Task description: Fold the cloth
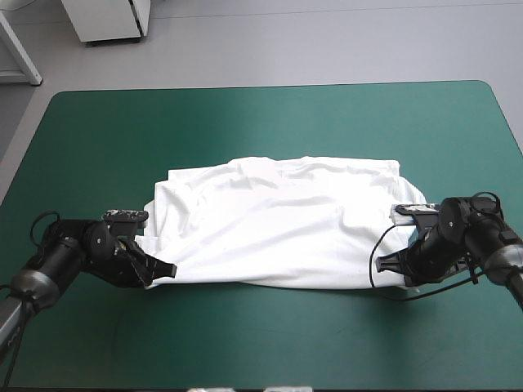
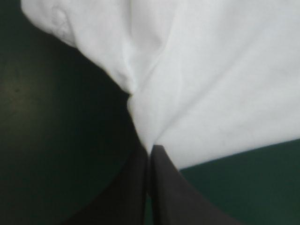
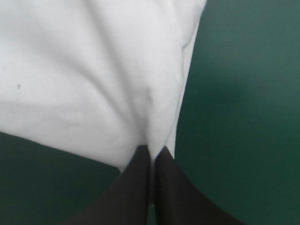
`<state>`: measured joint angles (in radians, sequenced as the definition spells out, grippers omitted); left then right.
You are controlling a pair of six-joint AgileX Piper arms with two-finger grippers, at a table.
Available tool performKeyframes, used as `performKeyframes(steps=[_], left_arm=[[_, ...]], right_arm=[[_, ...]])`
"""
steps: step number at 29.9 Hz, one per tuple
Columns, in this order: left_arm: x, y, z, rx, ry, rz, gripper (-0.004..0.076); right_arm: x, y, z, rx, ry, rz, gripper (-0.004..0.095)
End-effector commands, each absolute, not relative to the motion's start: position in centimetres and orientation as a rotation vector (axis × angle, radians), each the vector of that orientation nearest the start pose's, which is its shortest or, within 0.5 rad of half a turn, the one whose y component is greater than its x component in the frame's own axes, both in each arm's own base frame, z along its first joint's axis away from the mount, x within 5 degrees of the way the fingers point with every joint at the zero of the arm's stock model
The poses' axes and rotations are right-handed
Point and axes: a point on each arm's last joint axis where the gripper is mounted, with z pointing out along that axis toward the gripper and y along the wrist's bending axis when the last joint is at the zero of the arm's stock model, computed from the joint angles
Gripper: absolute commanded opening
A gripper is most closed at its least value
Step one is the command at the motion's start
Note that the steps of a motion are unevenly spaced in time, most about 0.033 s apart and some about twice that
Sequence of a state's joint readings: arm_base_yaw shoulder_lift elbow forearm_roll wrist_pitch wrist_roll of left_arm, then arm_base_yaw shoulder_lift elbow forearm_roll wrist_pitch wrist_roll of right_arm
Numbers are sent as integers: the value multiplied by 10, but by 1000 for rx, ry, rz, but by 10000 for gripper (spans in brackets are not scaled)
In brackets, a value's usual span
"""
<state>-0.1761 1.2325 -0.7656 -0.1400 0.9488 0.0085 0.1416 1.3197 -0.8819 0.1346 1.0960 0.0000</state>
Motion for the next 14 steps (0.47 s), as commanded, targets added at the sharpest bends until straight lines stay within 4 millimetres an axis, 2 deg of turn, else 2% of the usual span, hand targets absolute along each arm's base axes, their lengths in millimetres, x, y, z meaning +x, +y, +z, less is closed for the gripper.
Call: performKeyframes(steps=[1,4,7,10,12,14], left_arm=[[194,-48,253,170,2854,-239,-9],[193,-47,252,172,2866,-239,-3],[191,-48,252,171,2888,-255,70],[186,-49,251,167,2937,-281,228],[183,-49,251,173,2966,-282,337],[181,-49,251,178,2990,-283,412]], right_arm=[[213,42,264,-129,2973,240,-17],[213,45,264,-111,2968,283,-16],[212,47,265,-115,2968,316,60],[210,48,265,-173,2985,345,254],[207,50,265,-218,3002,376,420],[206,50,266,-216,3021,383,544]])
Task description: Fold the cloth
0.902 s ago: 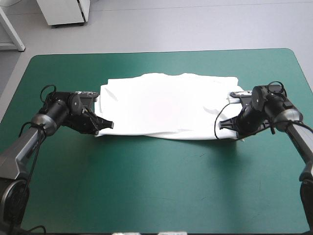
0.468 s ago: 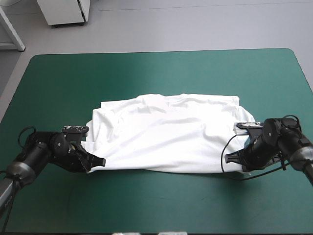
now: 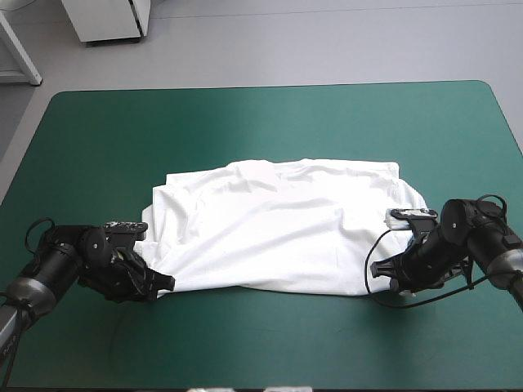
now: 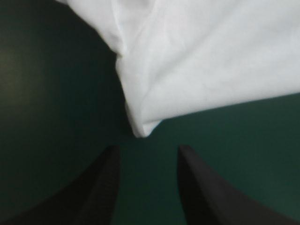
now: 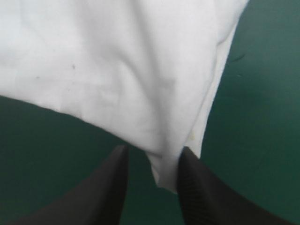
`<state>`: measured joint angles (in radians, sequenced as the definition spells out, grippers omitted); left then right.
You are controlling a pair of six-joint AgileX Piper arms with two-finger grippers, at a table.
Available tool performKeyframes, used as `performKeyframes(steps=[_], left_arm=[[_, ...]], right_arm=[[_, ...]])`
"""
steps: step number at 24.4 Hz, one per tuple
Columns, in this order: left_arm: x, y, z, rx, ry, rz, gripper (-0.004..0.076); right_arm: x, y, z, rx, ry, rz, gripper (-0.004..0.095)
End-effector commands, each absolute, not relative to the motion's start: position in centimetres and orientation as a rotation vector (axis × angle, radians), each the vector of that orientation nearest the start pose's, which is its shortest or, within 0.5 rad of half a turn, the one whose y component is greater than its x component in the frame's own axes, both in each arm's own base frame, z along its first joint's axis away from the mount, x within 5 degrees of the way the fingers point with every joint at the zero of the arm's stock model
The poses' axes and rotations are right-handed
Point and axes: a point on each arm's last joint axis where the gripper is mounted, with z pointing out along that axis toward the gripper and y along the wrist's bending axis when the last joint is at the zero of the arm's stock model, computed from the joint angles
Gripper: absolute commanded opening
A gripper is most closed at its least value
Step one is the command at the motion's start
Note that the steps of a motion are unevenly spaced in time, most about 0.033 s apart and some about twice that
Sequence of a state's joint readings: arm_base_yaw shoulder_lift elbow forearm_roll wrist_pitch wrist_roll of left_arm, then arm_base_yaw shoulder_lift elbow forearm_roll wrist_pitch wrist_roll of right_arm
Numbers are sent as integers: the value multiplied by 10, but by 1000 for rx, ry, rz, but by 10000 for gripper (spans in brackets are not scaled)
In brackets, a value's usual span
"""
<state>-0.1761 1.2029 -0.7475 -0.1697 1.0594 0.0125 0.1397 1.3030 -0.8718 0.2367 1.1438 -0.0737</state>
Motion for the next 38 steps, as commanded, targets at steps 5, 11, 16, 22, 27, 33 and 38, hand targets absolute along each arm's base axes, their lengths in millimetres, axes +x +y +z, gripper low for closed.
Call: performKeyframes(steps=[5,11,16,22,27,33,38], left_arm=[[184,-50,267,187,2984,-293,444],[199,-50,309,216,2854,-257,443],[208,-47,345,201,2741,-194,443],[227,-31,361,81,2702,-35,441],[276,-17,343,38,2727,-26,441],[328,-19,316,52,2783,-8,441],[348,-23,286,28,2847,-60,441]], right_arm=[[210,51,294,-222,2930,388,597],[215,48,364,-244,2708,327,590],[217,43,415,-180,2542,259,590],[215,38,443,-168,2443,189,590],[215,38,443,-168,2443,191,544],[217,38,442,-168,2449,185,540],[218,35,442,-167,2449,145,540]])
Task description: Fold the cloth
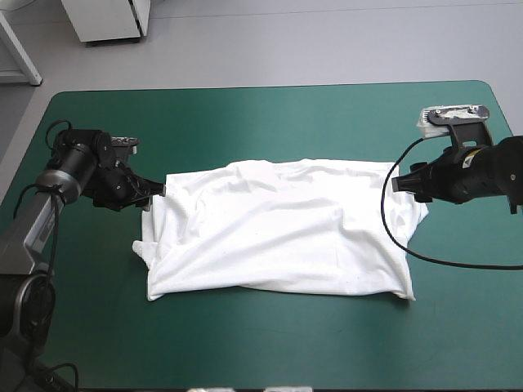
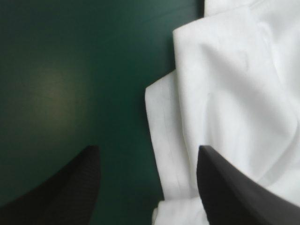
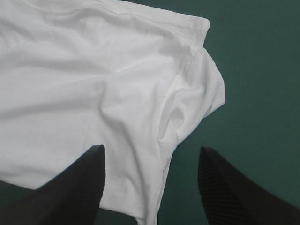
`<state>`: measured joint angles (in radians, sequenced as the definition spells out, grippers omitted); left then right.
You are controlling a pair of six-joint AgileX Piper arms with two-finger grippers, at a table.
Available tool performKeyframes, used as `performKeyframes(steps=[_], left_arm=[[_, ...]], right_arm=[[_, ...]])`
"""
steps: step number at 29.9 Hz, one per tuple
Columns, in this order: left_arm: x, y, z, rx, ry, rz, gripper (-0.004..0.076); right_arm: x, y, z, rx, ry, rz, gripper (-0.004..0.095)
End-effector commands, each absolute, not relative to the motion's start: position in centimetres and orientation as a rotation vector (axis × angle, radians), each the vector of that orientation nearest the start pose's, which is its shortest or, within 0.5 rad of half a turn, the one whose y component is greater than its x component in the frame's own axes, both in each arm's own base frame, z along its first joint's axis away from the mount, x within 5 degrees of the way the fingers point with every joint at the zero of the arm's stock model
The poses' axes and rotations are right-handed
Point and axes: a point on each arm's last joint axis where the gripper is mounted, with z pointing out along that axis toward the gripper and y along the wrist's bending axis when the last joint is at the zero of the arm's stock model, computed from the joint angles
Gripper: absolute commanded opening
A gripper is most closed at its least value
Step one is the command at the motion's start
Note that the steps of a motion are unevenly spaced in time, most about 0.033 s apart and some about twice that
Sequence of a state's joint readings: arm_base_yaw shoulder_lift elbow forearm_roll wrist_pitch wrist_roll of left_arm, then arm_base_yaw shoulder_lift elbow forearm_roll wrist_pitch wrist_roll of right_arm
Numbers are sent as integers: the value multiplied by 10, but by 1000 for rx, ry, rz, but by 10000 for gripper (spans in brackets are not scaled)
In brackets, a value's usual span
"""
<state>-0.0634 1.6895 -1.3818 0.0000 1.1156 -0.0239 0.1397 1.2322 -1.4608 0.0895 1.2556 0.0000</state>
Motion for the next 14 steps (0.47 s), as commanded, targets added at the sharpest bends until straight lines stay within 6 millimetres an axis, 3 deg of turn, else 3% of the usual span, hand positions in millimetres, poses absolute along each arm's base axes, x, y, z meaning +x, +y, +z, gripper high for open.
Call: performKeyframes(steps=[1,14], left_arm=[[351,-24,282,28,2853,-60,441],[372,-22,240,-4,2911,-8,440]], right_arm=[[218,35,442,-167,2449,138,540],[218,33,442,-166,2448,112,540]])
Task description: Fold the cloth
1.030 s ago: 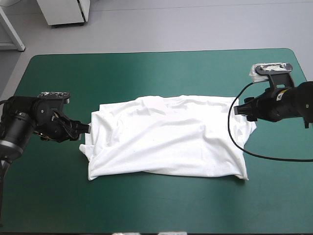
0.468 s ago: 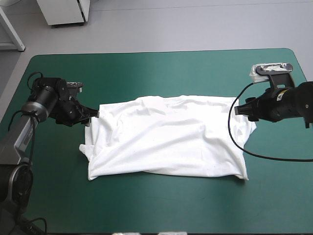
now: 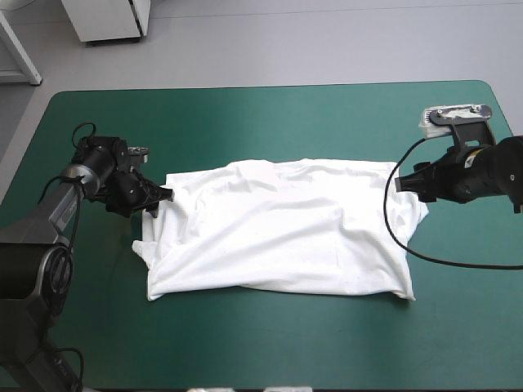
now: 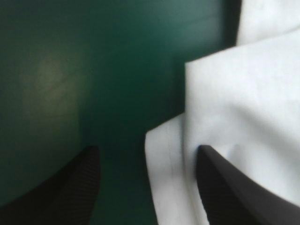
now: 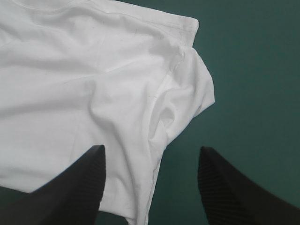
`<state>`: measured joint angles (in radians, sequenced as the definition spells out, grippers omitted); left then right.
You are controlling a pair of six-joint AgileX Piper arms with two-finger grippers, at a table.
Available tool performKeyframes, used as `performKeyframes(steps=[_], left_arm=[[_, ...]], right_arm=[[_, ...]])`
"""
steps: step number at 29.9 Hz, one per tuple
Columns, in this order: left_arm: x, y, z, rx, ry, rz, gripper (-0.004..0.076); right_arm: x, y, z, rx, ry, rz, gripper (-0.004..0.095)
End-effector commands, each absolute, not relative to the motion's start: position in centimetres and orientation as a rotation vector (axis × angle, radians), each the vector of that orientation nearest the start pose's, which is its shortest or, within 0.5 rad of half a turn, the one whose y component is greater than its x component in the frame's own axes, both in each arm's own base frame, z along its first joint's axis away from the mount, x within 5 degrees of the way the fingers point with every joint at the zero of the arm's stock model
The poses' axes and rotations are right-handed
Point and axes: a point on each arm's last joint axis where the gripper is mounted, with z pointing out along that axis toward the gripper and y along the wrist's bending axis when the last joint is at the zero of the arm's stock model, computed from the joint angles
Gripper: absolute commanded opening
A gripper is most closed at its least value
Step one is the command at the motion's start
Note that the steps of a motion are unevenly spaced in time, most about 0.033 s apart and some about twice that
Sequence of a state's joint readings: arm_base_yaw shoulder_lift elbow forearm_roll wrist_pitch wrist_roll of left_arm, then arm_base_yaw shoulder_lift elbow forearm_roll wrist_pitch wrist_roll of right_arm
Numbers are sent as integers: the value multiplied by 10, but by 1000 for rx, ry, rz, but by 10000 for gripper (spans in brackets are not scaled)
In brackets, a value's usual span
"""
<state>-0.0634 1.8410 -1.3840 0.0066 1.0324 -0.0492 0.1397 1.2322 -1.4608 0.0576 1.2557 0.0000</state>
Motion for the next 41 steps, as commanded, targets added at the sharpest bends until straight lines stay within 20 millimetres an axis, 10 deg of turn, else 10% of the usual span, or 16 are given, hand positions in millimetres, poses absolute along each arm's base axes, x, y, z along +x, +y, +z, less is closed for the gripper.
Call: performKeyframes(steps=[1,4,10,18,26,41], left_arm=[[374,-22,236,-8,2925,-7,435],[376,-23,224,-19,2968,-25,374],[377,-27,216,-34,2997,-71,-8],[374,-26,220,-26,3004,-62,-9],[361,-33,269,18,2846,-81,-9],[341,-147,282,385,2708,-245,-9]], right_arm=[[218,33,442,-166,2448,105,540],[218,31,442,-166,2448,81,540],[219,30,442,-165,2447,59,540],[219,30,442,-165,2447,59,540],[219,30,442,-155,2448,63,498],[218,30,442,-155,2446,63,471]])
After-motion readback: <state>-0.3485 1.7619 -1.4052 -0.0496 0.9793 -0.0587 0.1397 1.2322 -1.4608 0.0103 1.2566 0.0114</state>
